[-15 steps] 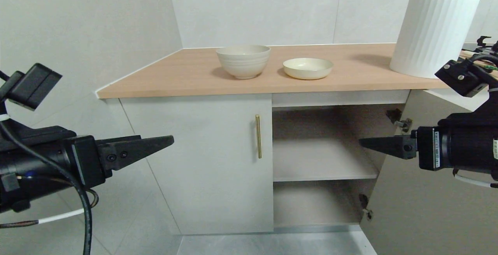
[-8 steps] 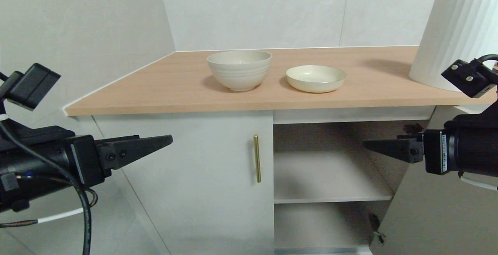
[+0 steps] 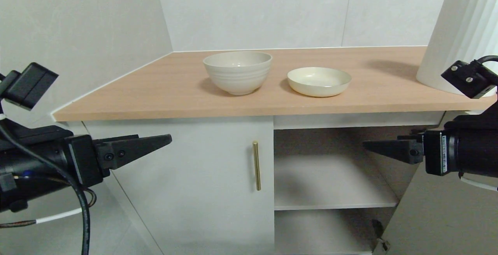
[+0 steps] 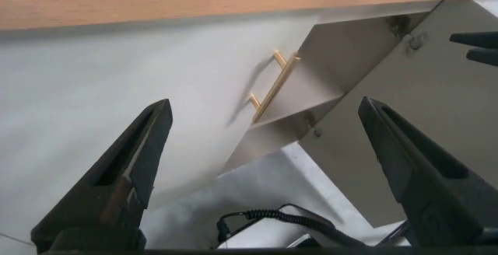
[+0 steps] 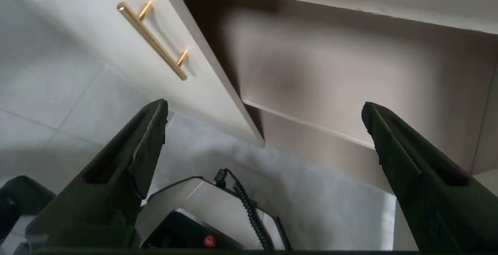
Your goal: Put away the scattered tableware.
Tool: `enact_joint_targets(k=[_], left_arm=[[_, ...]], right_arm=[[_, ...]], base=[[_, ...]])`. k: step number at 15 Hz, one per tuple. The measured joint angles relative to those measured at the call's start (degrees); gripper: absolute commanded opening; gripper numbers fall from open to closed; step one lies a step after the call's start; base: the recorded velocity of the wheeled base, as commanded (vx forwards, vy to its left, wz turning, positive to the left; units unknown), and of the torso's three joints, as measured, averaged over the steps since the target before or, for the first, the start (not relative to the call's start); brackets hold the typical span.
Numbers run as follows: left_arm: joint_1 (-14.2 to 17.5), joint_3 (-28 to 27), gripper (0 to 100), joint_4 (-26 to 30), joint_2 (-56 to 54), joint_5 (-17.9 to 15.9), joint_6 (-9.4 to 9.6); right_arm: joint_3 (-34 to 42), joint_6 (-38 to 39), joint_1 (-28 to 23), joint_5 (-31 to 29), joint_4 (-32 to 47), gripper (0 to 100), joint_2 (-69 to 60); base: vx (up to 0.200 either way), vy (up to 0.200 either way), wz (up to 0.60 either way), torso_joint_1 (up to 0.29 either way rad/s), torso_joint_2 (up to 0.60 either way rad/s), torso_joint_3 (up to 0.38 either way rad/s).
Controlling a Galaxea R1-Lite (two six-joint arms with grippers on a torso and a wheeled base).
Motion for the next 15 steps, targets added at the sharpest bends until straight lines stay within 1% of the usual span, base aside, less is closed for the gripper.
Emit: enact_joint_targets(k=[4, 15], left_arm=[[-0.17, 0.55, 100, -0.06, 0.26, -0.11, 0.12], [-0.15, 0.85, 100, -0.39, 3.34, -0.02, 0.30]], right_arm=[[0.16, 0.01, 0.02, -0.24, -0.09, 100, 0.04], [0.13, -0.40, -0.41, -0.16, -0.20, 100, 1.82]], base=[[0.000, 0.000, 0.00, 0.041, -0.23, -0.217], [0.000, 0.000, 0.00, 0.183, -0.48, -0.290]])
